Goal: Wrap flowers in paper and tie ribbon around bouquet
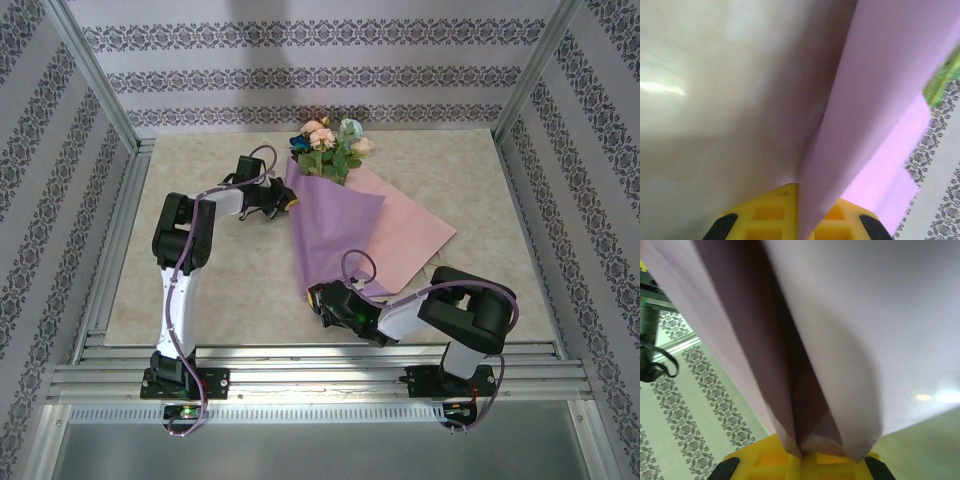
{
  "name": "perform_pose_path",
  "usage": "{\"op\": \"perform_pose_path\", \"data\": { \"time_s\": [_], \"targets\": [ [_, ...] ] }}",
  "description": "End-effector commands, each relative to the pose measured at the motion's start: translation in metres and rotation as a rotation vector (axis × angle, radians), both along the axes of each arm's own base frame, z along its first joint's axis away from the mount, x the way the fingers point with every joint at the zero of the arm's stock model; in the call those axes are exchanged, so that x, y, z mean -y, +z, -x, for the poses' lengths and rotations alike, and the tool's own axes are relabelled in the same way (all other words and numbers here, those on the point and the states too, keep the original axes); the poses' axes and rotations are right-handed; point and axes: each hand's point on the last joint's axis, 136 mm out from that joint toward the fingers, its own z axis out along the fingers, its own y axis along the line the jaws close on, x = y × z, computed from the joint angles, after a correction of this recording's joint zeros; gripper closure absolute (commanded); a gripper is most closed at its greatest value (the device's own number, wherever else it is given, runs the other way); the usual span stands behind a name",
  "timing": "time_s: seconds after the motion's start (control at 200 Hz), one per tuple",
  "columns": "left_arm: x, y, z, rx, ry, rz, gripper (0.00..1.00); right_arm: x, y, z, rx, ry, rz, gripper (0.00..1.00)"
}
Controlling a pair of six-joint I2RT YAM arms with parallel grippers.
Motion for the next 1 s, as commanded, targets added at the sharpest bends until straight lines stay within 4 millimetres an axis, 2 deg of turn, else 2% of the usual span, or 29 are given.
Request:
{"op": "perform_pose_path", "data": {
  "time_s": [0.0,0.13,0.18,0.21,0.27,0.335,0.535,0.579,0.609,0.704,0.749,0.954,0.994],
  "targets": [
    [-0.022,-0.005,-0.030,0.053,0.082,-0.025,1.00,0.006,-0.017,0.015,-0.200,-0.084,-0.087,1.00],
    [-0.031,-0.003,-0.044,0.068,0.120,-0.020,1.00,0.011,-0.018,0.015,-0.206,-0.087,-0.084,1.00],
    [-0.032,-0.002,-0.050,0.069,0.128,-0.015,0.84,0.011,-0.018,0.016,-0.210,-0.084,-0.084,1.00],
    [-0.033,-0.002,-0.053,0.071,0.131,-0.011,0.80,0.011,-0.018,0.016,-0.211,-0.084,-0.087,1.00],
    [-0.035,-0.004,-0.059,0.070,0.135,-0.006,0.83,0.011,-0.019,0.016,-0.214,-0.082,-0.086,1.00],
    [-0.036,-0.005,-0.066,0.071,0.141,-0.001,1.00,0.010,-0.018,0.015,-0.215,-0.080,-0.089,1.00],
    [-0.042,-0.002,-0.086,0.089,0.150,-0.001,1.00,0.012,-0.019,0.015,-0.218,-0.084,-0.088,1.00],
    [-0.045,-0.001,-0.090,0.090,0.156,-0.003,0.89,0.011,-0.019,0.015,-0.217,-0.084,-0.088,1.00],
    [-0.047,-0.001,-0.092,0.089,0.159,-0.004,0.86,0.011,-0.019,0.015,-0.218,-0.085,-0.089,1.00],
    [-0.056,0.000,-0.099,0.093,0.179,-0.005,0.88,0.010,-0.020,0.014,-0.219,-0.084,-0.090,1.00],
    [-0.060,-0.001,-0.102,0.094,0.188,-0.001,1.00,0.009,-0.019,0.014,-0.218,-0.084,-0.092,1.00],
    [-0.071,0.005,-0.114,0.114,0.208,0.006,1.00,0.008,-0.020,0.013,-0.219,-0.085,-0.093,1.00],
    [-0.074,0.006,-0.116,0.112,0.214,0.007,0.90,0.008,-0.019,0.013,-0.218,-0.087,-0.093,1.00]
  ]
}}
